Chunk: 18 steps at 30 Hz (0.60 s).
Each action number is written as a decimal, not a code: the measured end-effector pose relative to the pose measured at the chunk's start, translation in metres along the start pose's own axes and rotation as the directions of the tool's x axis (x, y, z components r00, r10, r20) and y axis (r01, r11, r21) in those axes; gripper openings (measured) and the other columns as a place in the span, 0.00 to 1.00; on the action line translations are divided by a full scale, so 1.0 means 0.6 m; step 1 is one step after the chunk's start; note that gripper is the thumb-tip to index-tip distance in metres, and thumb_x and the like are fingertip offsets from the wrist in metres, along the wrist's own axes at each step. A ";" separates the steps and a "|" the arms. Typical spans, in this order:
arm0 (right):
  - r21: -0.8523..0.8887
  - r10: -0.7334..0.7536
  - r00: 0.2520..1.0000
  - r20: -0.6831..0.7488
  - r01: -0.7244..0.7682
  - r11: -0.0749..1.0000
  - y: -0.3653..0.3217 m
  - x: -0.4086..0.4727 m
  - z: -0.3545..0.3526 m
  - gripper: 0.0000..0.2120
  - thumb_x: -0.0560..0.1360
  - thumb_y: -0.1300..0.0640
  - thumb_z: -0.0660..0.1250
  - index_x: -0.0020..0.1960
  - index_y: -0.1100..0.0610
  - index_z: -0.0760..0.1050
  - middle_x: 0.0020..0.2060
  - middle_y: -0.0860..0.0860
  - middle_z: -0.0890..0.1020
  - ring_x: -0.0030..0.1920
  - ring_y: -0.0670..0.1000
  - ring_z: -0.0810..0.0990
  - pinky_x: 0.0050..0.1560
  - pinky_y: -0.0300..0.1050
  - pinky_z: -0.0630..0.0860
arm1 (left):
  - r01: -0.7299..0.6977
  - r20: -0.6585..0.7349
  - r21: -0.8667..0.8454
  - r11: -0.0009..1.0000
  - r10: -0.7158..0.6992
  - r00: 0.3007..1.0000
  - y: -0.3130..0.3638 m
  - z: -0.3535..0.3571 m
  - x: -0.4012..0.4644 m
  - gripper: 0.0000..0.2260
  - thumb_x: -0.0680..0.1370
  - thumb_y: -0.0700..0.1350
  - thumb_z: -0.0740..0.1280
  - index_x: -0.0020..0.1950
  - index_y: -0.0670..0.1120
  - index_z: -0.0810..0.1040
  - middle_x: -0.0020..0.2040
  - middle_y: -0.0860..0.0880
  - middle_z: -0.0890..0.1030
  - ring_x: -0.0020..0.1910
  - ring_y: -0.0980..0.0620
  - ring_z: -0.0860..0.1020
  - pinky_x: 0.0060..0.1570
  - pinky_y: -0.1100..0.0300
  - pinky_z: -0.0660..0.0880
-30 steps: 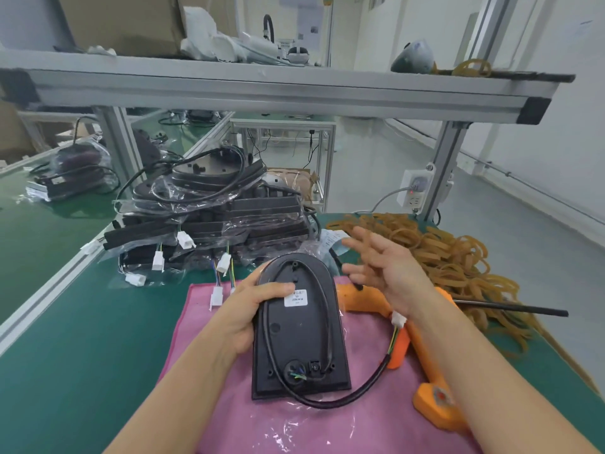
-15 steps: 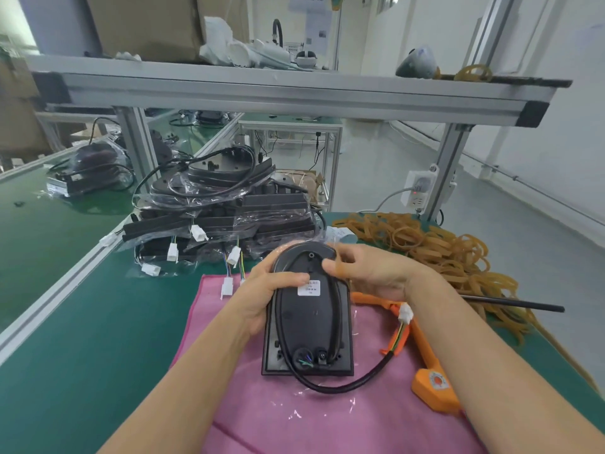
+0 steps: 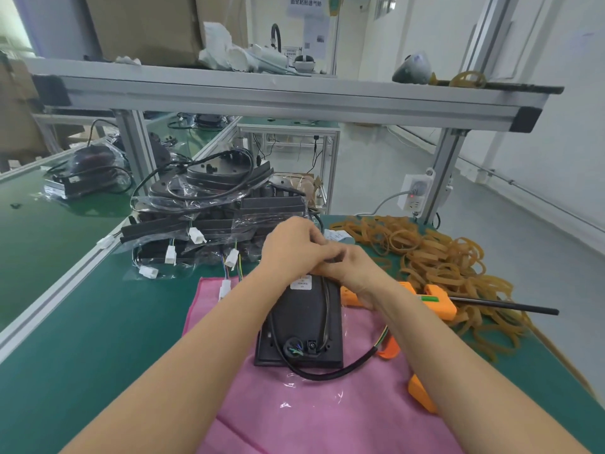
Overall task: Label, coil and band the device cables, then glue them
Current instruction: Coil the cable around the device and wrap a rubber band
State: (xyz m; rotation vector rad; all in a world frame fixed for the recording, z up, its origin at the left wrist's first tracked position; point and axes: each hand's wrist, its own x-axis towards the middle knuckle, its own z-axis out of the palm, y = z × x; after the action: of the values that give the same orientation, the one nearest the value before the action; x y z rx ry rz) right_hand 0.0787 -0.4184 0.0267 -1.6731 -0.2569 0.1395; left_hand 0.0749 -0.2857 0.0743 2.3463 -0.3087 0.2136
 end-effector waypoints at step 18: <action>-0.052 -0.207 0.975 -0.078 0.204 0.978 -0.003 -0.029 -0.006 0.20 0.69 0.64 0.76 0.61 0.56 0.80 0.49 0.49 0.86 0.49 0.44 0.83 0.50 0.35 0.76 | 0.186 -0.186 -0.232 0.955 -0.231 0.955 -0.099 -0.079 0.019 0.13 0.62 0.27 0.65 0.26 0.44 0.71 0.26 0.42 0.78 0.31 0.37 0.81 0.36 0.48 0.79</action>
State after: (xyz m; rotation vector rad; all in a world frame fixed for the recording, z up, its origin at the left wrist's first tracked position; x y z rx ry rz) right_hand 0.0628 -0.4259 0.0276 -1.6809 -0.3704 -0.0915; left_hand 0.0994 -0.2131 0.0711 2.1031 0.0228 0.3086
